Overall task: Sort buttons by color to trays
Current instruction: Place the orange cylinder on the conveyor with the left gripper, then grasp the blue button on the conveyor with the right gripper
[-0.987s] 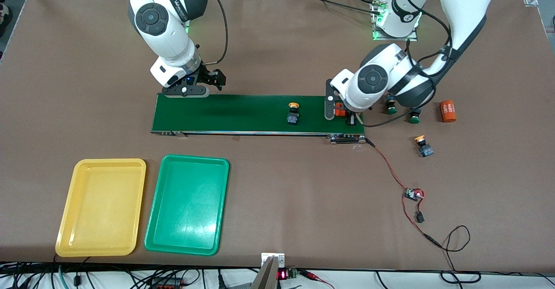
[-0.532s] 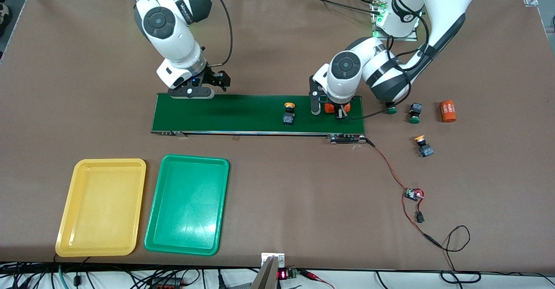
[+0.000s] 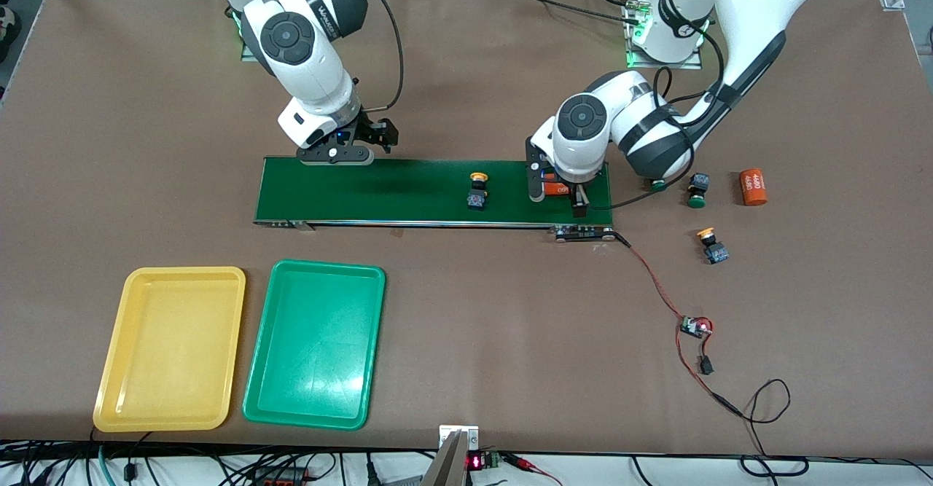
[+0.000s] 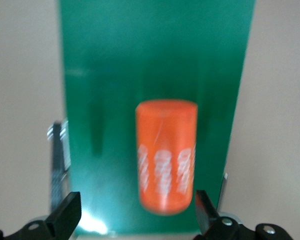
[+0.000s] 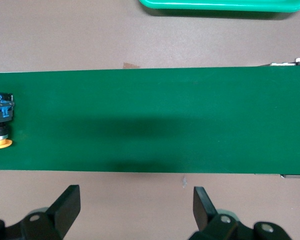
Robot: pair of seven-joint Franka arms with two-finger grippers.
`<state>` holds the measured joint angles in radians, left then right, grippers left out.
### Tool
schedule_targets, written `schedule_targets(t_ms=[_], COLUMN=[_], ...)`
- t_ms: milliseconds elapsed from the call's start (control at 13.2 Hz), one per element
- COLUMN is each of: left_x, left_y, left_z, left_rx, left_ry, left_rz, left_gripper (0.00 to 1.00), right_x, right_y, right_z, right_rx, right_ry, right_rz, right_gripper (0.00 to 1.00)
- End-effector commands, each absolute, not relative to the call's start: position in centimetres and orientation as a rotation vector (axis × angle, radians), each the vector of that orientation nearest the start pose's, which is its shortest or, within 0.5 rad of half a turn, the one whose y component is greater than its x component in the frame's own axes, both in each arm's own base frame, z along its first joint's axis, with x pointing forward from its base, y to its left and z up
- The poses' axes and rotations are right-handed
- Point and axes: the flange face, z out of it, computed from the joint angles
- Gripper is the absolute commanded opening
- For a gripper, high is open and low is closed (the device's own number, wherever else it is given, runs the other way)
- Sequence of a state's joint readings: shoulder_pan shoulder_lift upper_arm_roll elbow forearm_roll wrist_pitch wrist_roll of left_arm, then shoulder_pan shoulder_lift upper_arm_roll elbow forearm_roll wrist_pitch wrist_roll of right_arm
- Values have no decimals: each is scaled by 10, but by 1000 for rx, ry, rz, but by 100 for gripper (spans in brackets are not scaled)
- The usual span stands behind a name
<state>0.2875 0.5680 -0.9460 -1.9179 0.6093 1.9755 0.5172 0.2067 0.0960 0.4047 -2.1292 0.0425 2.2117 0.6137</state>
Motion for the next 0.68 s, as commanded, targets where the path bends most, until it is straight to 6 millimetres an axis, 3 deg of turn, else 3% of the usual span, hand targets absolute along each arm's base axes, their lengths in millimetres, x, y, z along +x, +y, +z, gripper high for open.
schedule_targets(t_ms=[0, 152, 304, 607], left_x=[531, 546, 564, 609], left_y=[-300, -285, -257, -175], left_z=[342, 367, 380, 395], left_rx=[-2331, -2520, -2676, -2891], left_ry=[1830, 1567, 1197, 543], left_rz=[360, 430, 431, 351], left_gripper=[100, 100, 100, 100], right_x=[452, 444, 445, 456], right_y=[329, 342, 358, 405], right_z=[366, 358, 354, 340], right_rx=[-3093, -3095, -3089, -3098], right_ry=[95, 70, 108, 165], right_rz=[73, 92, 95, 66], right_gripper=[100, 100, 100, 100])
